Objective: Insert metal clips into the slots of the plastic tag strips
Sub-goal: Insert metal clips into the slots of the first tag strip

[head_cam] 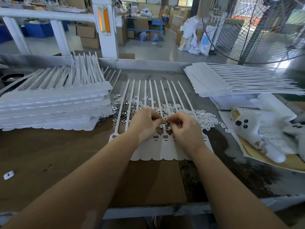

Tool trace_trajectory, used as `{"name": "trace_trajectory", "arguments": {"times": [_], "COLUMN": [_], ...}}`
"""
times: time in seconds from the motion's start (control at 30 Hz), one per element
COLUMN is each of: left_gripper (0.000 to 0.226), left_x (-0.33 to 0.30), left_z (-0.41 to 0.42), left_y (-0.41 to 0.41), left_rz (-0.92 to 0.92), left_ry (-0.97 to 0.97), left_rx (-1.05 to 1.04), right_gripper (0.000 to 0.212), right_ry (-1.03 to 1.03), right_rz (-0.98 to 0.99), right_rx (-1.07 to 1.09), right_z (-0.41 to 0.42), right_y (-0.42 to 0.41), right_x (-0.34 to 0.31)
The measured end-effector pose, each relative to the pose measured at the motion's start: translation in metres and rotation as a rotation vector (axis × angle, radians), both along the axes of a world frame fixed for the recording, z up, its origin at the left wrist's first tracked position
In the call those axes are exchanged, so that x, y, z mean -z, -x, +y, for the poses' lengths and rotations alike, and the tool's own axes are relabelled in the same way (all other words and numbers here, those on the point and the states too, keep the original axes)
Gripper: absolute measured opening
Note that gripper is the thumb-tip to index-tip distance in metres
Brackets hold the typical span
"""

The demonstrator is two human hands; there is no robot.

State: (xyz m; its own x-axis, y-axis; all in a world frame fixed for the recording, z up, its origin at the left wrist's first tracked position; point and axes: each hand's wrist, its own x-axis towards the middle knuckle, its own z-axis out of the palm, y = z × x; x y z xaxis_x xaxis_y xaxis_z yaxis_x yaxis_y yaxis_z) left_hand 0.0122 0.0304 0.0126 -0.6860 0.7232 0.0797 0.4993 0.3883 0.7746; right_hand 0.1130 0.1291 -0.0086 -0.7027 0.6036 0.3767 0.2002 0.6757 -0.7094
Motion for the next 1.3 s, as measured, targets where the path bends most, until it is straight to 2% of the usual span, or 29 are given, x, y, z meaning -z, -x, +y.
{"name": "trace_trajectory", "arguments": {"times": [0.13, 0.2, 0.4, 0.67, 0.97, 1.3], "left_gripper": [0.014, 0.016, 0.014, 0.018, 0.006, 0.013], "left_x": [-0.005, -0.006, -0.005, -0.004, -0.003, -0.003], "left_z": [0.0, -0.001, 0.0, 0.007, 0.009, 0.011], "left_y": [-0.01, -0.015, -0.021, -0.021, -0.02, -0.026], "left_rz": [-0.163, -0.188, -0.09, -0.08, -0.173, -0.099], "left_ry": [0.015, 0.038, 0.153, 0.163, 0.131, 0.179], "left_rx": [0.072, 0.088, 0.068, 0.066, 0.085, -0.029], "right_gripper": [0.02, 0.022, 0.023, 0.022, 0.021, 0.023], "right_ry": [0.058, 0.069, 0.114, 0.145, 0.184, 0.191], "right_rz": [0.085, 0.118, 0.161, 0.174, 0.19, 0.199], "right_rx": [0.024, 0.041, 0.072, 0.072, 0.084, 0.087], "right_z": [0.001, 0.001, 0.005, 0.004, 0.004, 0.004], "right_y": [-0.001, -0.001, 0.0, 0.0, -0.001, -0.001], "right_x": [0.001, 0.001, 0.003, 0.003, 0.001, 0.001]}}
